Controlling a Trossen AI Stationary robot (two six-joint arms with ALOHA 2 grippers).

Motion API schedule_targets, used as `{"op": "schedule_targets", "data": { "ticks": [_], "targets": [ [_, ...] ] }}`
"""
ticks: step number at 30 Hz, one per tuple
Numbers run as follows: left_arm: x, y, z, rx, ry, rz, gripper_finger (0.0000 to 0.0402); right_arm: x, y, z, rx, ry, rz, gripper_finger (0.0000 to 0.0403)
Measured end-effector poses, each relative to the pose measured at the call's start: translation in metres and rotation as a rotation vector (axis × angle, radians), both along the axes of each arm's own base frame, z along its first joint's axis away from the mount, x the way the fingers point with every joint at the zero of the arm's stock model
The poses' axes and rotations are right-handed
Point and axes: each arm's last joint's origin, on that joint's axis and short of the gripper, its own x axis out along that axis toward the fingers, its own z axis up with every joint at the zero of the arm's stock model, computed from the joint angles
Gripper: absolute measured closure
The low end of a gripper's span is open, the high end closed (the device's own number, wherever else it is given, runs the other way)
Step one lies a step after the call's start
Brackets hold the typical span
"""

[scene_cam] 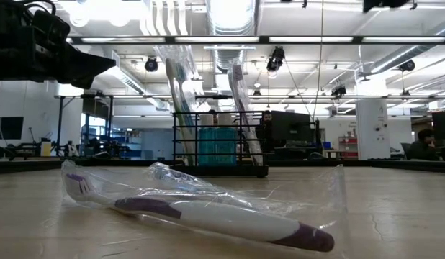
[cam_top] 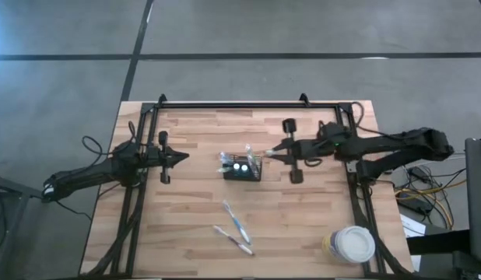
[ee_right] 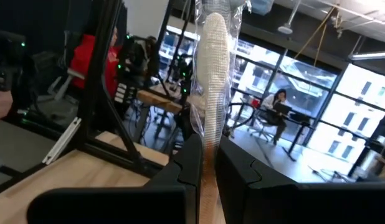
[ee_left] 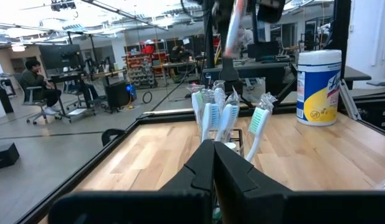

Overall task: Pick & Place toothbrushing station
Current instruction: Put the orange toothbrush into the black wire organizer

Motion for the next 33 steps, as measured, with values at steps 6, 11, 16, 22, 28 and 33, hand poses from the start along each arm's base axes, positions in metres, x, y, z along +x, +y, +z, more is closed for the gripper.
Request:
{"op": "schedule_targets", "data": {
  "ticks": [6, 11, 16, 22, 28, 33],
  "targets": [
    [0.000, 0.000, 0.000, -0.001, 0.005, 0.000, 0.0394, 0.013, -0.007, -0.048, 0.048, 0.000, -0.003, 0.0380],
    [0.000, 0.000, -0.001, -0.003, 0.007, 0.000, 0.0394, 0.009, -0.007, -0.073, 0.086, -0.016, -0.036, 0.0380],
    [0.000, 0.000, -0.001, -0.005, 0.010, -0.001, 0.0394, 0.011, -0.011, -0.095, 0.123, -0.003, -0.075, 0.0380],
    [0.000, 0.000, -0.002, -0.014, 0.010, -0.001, 0.0394, 0.021, -0.012, -0.122, 0.164, 0.079, -0.116, 0.0380],
    [0.000, 0.000, -0.002, -0.015, 0.013, -0.001, 0.0394, 0.027, -0.013, -0.139, 0.181, 0.117, -0.159, 0.0380],
    [0.000, 0.000, -0.003, -0.026, 0.018, -0.001, 0.0394, 0.025, -0.014, -0.152, 0.196, 0.121, -0.189, 0.0380]
  ]
}}
